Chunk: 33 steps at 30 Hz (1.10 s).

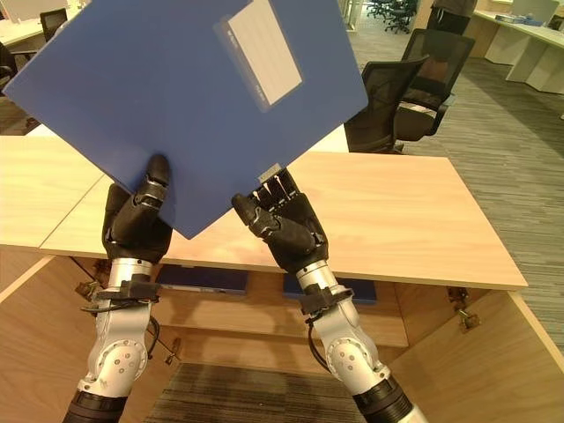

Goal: Put the empty folder in the office cabinet

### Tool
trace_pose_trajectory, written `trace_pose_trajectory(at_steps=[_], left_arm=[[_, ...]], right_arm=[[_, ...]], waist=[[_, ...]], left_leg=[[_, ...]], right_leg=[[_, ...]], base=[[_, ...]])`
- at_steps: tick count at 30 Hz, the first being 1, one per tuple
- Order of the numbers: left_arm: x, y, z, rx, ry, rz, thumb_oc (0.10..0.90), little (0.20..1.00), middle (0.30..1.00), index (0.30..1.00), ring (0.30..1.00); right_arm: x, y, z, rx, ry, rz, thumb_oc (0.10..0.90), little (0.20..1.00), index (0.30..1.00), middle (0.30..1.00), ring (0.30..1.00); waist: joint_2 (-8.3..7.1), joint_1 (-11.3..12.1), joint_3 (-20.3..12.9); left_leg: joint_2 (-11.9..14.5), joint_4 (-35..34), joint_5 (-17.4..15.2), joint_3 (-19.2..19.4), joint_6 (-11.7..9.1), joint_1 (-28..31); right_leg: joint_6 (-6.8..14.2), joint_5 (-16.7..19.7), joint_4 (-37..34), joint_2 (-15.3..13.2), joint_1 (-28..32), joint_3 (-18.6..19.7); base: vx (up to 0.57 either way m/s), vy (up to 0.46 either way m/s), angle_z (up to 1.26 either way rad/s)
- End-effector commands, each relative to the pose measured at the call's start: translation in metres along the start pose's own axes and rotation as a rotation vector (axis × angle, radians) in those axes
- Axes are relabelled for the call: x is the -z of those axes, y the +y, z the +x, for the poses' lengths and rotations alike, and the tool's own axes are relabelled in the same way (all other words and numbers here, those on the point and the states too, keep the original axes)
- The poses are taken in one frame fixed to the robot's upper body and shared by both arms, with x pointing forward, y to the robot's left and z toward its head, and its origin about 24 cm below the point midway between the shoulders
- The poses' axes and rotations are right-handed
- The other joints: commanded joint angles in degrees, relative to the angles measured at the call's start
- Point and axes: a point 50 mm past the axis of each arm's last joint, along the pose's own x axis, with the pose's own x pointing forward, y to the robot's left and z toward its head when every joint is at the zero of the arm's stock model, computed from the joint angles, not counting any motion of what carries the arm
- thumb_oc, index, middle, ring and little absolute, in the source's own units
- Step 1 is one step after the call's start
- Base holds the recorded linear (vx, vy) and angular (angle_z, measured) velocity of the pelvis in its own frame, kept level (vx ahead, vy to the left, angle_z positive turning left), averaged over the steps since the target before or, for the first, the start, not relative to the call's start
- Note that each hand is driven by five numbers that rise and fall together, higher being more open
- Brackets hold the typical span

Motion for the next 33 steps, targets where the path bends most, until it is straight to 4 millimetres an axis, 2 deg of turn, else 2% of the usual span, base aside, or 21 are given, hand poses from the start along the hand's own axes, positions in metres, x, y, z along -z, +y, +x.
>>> trace_pose_trajectory(at_steps=[1,7,18,24,33], left_arm=[[0.002,-0.02,0.011,0.198,0.029,0.038,0.4,0.3,0.3,0.3,0.3],[0.018,-0.011,0.0,0.169,0.119,0.03,0.4,0.3,0.3,0.3,0.3],[0.023,0.016,-0.014,0.08,0.186,0.078,0.4,0.3,0.3,0.3,0.3],[0.025,0.02,-0.018,0.106,0.24,0.094,0.4,0.3,0.3,0.3,0.3],[0.022,0.018,-0.015,0.168,0.258,0.108,0.4,0.3,0.3,0.3,0.3]], right_arm=[[-0.021,0.048,0.037,-0.259,-0.194,0.074,0.8,0.9,0.9,0.9,0.9],[-0.026,0.048,0.044,-0.259,-0.231,0.107,0.8,0.9,0.9,0.9,0.9],[-0.039,0.061,0.051,-0.329,-0.282,0.109,0.8,0.9,0.9,0.9,0.9],[-0.037,0.066,0.053,-0.37,-0.246,0.109,0.8,0.9,0.9,0.9,0.9],[-0.033,0.068,0.054,-0.415,-0.196,0.112,0.8,0.9,0.9,0.9,0.9]], waist=[[-1.81,0.16,-5.4],[-1.89,0.35,-5.61],[-1.99,0.8,-5.74],[-2.01,0.91,-5.73],[-2.01,0.95,-5.71]], left_leg=[[1.78,0.56,0.0,-2.21,-0.68,-1.11],[1.28,0.38,0.06,-2.03,-0.64,-1.41],[1.42,0.47,0.06,-1.86,-0.65,-1.3],[1.41,0.51,0.06,-1.76,-0.6,-1.34],[1.49,0.63,0.07,-1.81,-0.49,-1.49]], right_leg=[[4.06,-6.59,6.35,-3.3,-0.37,2.31],[4.05,-6.19,6.13,-3.5,-0.41,1.82],[4.02,-6.1,6.15,-3.4,-0.56,2.08],[4.07,-5.78,5.9,-3.38,-0.59,2.24],[3.99,-5.73,5.86,-3.39,-0.74,2.7]], base=[[0.0,0.0,0.0],[-0.01,0.0,0.0],[0.0,0.0,0.0],[0.0,0.0,0.0],[0.0,0.0,0.0]])
